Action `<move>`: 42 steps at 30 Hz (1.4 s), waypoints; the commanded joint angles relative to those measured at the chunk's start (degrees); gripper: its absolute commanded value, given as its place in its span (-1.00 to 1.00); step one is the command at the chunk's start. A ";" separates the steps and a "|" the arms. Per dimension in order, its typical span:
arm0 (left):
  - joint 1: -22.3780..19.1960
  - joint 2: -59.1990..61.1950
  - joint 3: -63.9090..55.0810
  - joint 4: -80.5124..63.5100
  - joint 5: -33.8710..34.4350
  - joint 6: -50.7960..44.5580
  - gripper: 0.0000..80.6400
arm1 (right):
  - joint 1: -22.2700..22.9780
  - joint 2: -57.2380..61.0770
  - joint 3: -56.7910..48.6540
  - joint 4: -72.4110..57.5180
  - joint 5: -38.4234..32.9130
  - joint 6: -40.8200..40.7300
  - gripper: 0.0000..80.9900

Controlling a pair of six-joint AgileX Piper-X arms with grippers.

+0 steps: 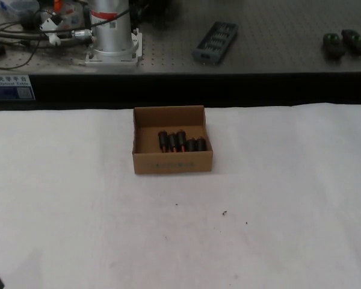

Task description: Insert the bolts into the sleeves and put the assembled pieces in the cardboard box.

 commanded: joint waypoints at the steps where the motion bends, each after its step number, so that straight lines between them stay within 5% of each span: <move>1: 0.36 -4.25 -0.66 11.43 -6.69 0.20 -0.94 | -0.27 -0.50 -0.43 -0.13 -0.35 -0.18 -0.91; 21: 0.36 -6.08 -0.66 40.57 -7.39 0.20 -0.94 | -0.27 -0.50 -0.43 -0.13 -0.35 -0.18 -0.91; 42: 0.36 -6.08 -0.66 41.76 -7.39 0.20 -0.94 | -0.27 -0.50 -0.43 -0.13 -0.35 -0.18 -0.91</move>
